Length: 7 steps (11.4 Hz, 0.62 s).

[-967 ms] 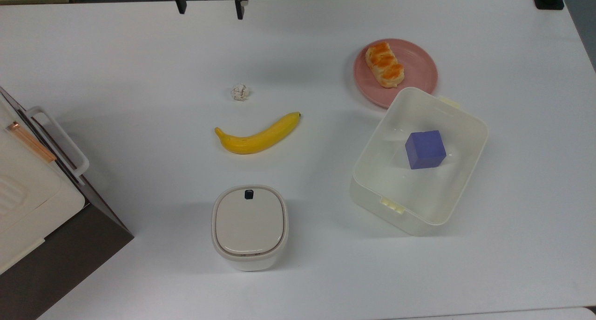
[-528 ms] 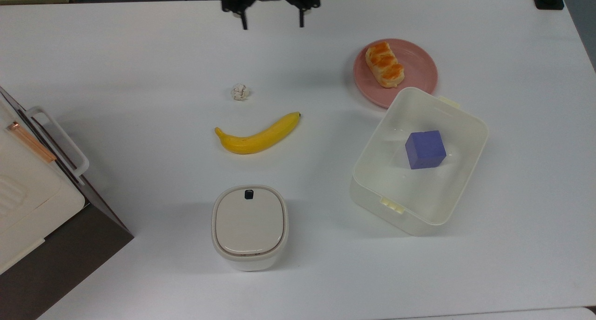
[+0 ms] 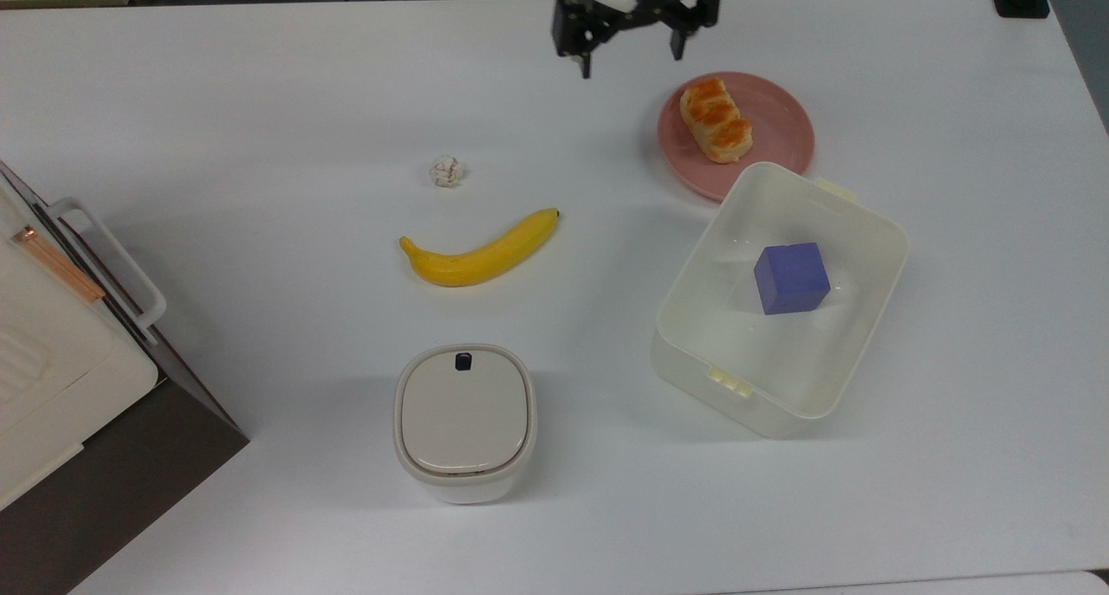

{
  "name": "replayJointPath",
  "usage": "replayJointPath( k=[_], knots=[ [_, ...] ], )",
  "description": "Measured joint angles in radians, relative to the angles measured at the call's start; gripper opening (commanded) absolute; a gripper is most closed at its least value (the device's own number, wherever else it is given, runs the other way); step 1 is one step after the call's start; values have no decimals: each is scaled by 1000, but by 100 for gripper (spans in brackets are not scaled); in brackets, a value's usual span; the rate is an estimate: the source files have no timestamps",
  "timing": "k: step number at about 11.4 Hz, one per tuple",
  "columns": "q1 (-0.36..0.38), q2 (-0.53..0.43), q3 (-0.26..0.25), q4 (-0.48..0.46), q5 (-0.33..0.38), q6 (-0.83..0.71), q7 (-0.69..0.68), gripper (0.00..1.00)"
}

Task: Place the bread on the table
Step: 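Move the gripper over the bread roll on the pink plate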

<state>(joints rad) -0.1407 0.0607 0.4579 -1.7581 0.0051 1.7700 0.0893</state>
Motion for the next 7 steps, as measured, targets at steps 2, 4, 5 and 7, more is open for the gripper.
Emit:
replayJointPath(
  k=[2, 4, 5, 7],
  knots=[
    [3, -28, 45, -103, 0, 74, 19, 100],
    [7, -83, 70, -202, 8, 130, 19, 100],
    [24, -112, 73, -254, 16, 162, 19, 100],
    [54, -159, 74, -343, 20, 220, 22, 100]
  ],
)
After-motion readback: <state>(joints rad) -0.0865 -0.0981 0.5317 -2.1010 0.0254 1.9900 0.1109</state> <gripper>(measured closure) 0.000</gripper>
